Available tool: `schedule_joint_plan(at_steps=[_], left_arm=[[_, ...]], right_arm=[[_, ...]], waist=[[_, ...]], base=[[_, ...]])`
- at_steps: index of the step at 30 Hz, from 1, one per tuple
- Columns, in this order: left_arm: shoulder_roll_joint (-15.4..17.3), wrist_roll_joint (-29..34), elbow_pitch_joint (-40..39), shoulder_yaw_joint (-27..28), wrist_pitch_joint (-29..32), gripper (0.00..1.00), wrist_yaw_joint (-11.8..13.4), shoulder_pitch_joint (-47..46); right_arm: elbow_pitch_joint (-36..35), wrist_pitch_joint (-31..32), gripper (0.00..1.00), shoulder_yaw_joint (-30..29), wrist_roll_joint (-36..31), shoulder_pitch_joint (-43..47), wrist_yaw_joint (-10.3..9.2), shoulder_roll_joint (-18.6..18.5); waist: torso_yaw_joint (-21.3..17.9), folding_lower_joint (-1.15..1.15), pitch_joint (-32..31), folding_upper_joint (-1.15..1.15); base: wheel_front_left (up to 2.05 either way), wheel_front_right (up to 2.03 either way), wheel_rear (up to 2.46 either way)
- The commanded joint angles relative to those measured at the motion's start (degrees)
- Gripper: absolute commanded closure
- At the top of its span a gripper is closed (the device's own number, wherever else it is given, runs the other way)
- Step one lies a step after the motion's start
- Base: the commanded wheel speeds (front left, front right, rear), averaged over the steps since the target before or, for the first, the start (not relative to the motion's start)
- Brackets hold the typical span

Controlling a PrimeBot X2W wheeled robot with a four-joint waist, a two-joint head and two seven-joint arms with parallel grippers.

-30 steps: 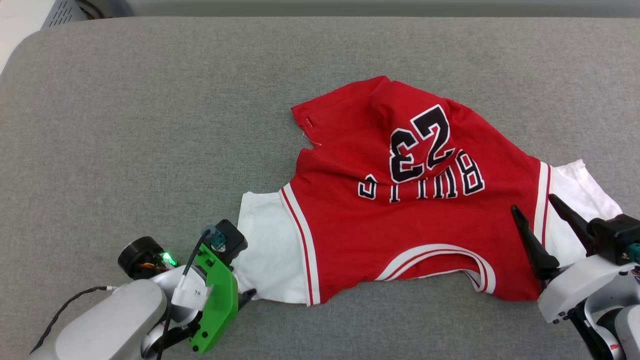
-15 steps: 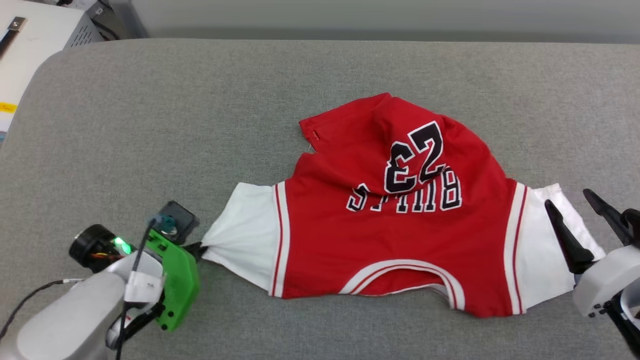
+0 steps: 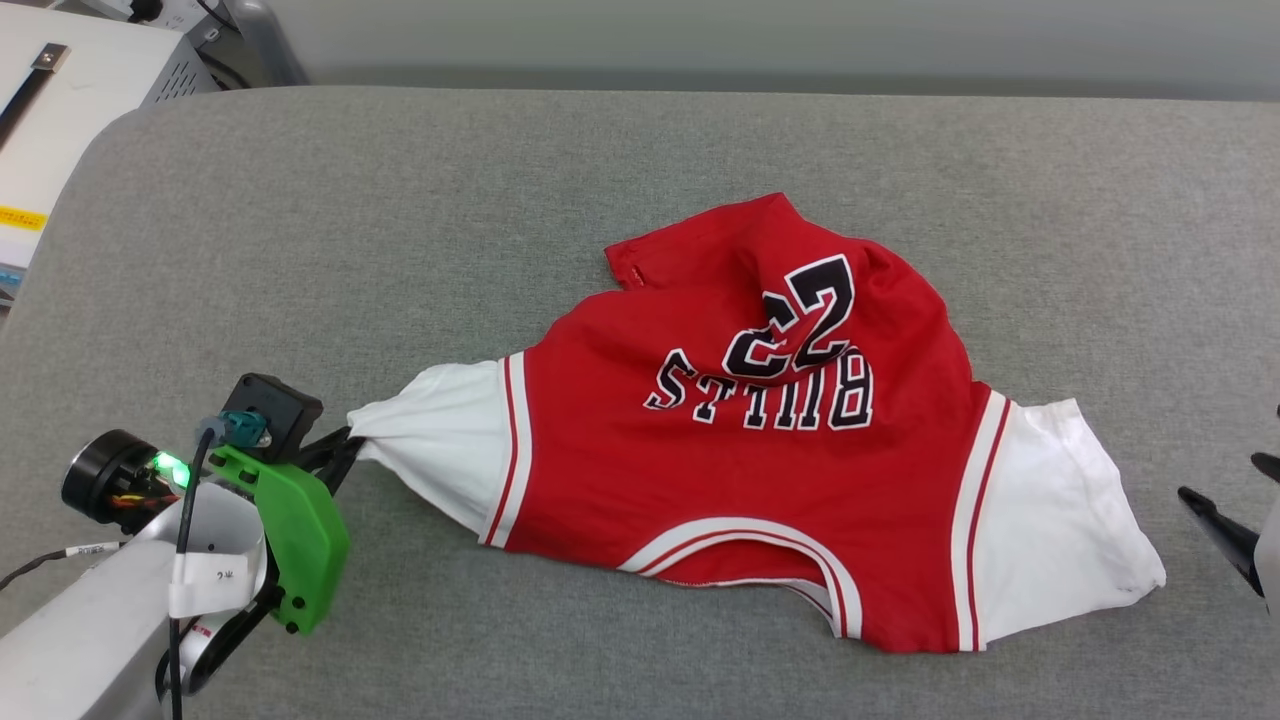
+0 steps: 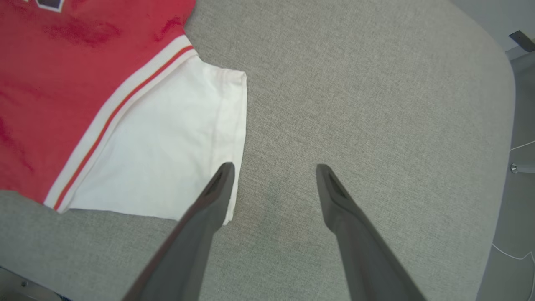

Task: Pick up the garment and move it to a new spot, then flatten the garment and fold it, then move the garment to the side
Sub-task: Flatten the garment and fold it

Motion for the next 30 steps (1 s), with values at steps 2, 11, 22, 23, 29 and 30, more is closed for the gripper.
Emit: schedule_joint_plan(at_steps=[2, 11, 22, 23, 29, 30], left_arm=[[0.13, 0.06, -0.70, 0.17, -0.42, 1.00, 0.63, 0.33], [-1.67, 1.34, -0.83, -0.70, -1.13, 1.00, 0.37, -1.17], [-2.99, 1.62, 1.00, -1.64, -2.03, 1.00, -0.39, -1.53], [-2.97, 1.50, 1.19, -1.74, -2.07, 1.00, -0.42, -1.25], [-2.87, 0.88, 1.09, -2.05, -3.21, 1.00, -0.36, 0.51], [-2.69, 0.77, 0.72, -1.90, -3.60, 1.00, -0.23, 0.76]], right_arm=[[-0.01, 3.02, 0.00, 1.73, 1.64, -0.54, -0.05, -0.87], [7.80, 5.99, 0.00, 10.42, 3.79, -4.92, -0.05, 0.68], [20.49, -0.10, 0.57, 22.80, 5.73, -8.12, -0.05, 5.18], [20.84, -1.15, 1.00, 23.49, 6.18, -8.42, -0.05, 5.36], [20.78, -9.49, 1.00, 23.85, 7.10, -10.48, -0.05, 4.62], [20.18, -11.10, 1.00, 23.23, 6.96, -10.78, -0.05, 4.23]], waist=[[0.31, 0.00, 0.50, 0.00], [1.77, 0.00, 2.67, 0.00], [2.14, 0.00, 2.42, 0.00], [1.94, 0.00, 1.94, 0.00], [0.96, 0.00, -2.24, 0.00], [0.77, 0.00, -3.12, 0.00]], base=[[0.00, 0.00, 0.00], [0.00, 0.00, 0.00], [0.00, 0.00, 0.00], [0.00, 0.00, 0.00], [0.00, 0.00, 0.00], [0.00, 0.00, 0.00]])
